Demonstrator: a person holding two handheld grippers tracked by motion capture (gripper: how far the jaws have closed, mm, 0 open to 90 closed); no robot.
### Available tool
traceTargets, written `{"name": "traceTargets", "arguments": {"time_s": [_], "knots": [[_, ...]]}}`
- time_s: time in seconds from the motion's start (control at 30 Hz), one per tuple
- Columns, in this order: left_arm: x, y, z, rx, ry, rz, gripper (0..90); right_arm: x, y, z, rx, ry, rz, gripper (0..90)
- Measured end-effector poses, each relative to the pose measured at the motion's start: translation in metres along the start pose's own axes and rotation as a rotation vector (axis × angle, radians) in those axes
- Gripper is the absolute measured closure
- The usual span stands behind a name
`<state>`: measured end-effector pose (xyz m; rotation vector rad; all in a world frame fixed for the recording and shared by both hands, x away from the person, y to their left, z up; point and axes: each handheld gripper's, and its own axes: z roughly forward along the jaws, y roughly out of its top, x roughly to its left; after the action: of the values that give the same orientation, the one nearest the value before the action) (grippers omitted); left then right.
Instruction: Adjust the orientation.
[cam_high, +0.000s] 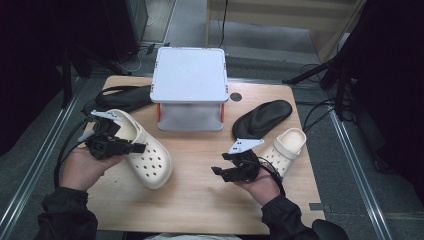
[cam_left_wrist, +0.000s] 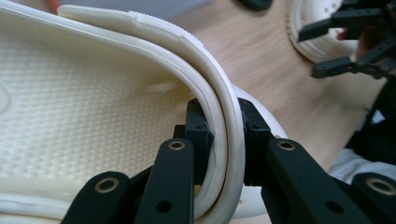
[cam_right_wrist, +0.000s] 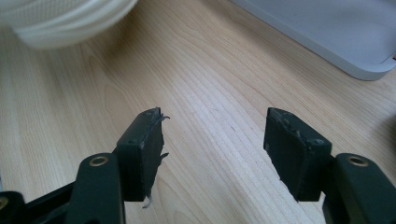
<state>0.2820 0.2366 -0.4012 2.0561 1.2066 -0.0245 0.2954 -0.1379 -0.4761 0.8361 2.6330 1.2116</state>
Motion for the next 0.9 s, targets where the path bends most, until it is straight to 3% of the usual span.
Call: {"name": "traceTargets", "arguments": {"time_s": [0.2,0.37,0.4,0.5,0.7,0.9], "knots": [[-0.015,-0.001,0.014,0.008,-0.010,0.023,78.4,0.001,0.001,-0.001,-0.005,-0.001,0.000,38.1],[-0.033,-0.002,0.042,0.050,-0.065,0.025,78.3,0.002,0.001,0.000,-0.007,0.000,-0.003,38.0],[-0.041,-0.002,0.054,0.077,-0.084,0.031,78.1,0.002,0.001,0.000,-0.007,0.000,-0.005,38.0],[-0.051,-0.004,0.070,0.100,-0.092,0.046,78.1,0.002,0.001,0.000,-0.007,-0.001,-0.007,38.0],[-0.055,-0.005,0.089,0.114,-0.093,0.030,77.6,0.001,0.001,0.001,-0.004,0.001,-0.008,37.9],[-0.047,-0.007,0.106,0.137,-0.104,0.005,76.3,0.002,0.001,0.003,-0.003,0.002,-0.007,37.9]]}}
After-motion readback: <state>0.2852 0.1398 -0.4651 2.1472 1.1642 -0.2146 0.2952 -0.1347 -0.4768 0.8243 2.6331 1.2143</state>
